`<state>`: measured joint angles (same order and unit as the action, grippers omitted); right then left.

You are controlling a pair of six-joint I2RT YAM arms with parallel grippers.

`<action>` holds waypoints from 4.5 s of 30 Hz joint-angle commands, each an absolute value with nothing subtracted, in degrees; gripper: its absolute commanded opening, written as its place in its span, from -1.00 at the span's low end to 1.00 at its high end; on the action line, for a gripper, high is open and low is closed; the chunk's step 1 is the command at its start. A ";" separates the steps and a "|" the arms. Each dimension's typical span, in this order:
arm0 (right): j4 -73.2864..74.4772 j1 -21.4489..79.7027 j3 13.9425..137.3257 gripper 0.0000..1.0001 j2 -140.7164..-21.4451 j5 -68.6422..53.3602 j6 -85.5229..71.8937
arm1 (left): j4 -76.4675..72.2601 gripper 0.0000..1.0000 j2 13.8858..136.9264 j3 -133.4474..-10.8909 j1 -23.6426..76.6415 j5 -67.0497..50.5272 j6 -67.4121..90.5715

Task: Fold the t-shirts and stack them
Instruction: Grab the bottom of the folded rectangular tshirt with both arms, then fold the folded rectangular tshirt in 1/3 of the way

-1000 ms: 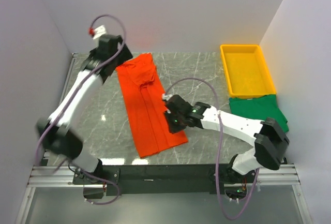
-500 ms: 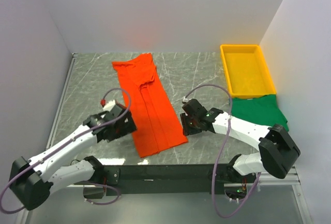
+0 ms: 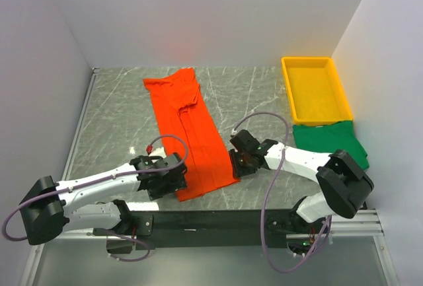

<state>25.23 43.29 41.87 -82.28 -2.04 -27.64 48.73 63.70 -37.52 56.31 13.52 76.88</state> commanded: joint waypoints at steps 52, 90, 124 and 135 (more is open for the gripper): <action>31.90 51.40 39.99 -1.00 -81.75 -11.60 -28.12 | 50.69 -0.99 74.98 -39.20 68.09 4.75 81.03; 39.90 38.68 86.66 -1.00 -106.16 -5.45 -11.43 | 26.90 -0.99 69.07 -46.93 22.41 14.41 42.55; 27.25 34.19 93.87 -1.00 -115.31 -2.20 -7.91 | 15.56 -0.99 82.36 -51.15 21.62 25.14 42.28; 24.79 34.01 94.84 -1.00 -119.26 -1.41 -8.61 | 11.35 -0.94 88.50 -50.63 21.62 25.31 45.00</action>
